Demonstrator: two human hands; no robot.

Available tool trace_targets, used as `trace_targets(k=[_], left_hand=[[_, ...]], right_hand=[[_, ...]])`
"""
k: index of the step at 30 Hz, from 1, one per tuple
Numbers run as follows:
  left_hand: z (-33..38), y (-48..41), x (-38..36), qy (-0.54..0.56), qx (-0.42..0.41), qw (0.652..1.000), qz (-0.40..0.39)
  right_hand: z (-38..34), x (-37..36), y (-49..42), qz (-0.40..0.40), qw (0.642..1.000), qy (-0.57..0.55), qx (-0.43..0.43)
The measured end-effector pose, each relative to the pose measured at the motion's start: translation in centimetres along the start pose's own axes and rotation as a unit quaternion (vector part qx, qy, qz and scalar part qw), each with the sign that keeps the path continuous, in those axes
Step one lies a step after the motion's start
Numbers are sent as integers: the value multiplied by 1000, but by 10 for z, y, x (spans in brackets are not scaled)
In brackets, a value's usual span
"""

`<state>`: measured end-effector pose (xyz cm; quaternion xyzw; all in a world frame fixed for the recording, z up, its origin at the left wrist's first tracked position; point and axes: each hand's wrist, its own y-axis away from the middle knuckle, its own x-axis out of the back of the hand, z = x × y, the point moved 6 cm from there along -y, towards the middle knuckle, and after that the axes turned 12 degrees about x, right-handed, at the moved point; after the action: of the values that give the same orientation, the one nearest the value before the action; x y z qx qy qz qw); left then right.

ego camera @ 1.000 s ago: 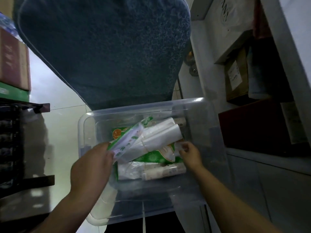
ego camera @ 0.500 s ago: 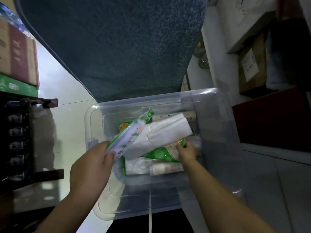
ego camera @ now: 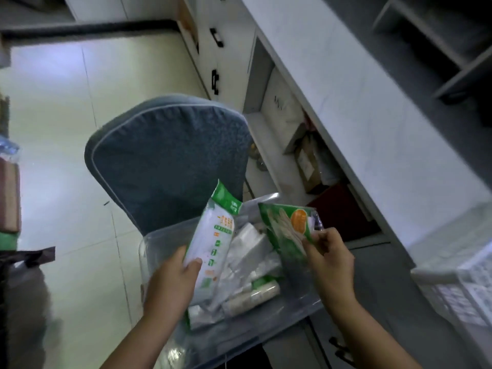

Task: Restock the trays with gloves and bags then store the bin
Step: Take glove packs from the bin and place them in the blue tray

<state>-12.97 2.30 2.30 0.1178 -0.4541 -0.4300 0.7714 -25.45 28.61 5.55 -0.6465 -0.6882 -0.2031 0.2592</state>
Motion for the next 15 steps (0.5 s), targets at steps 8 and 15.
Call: trace_targets(k=[8,15], left_hand=[[71,36,0,258,-21,949,-178],[96,74,-34,362,101,843,-384]], right_hand=[[-118,5,67,61,884,71,457],[-117,35,94,55,850,149,503]])
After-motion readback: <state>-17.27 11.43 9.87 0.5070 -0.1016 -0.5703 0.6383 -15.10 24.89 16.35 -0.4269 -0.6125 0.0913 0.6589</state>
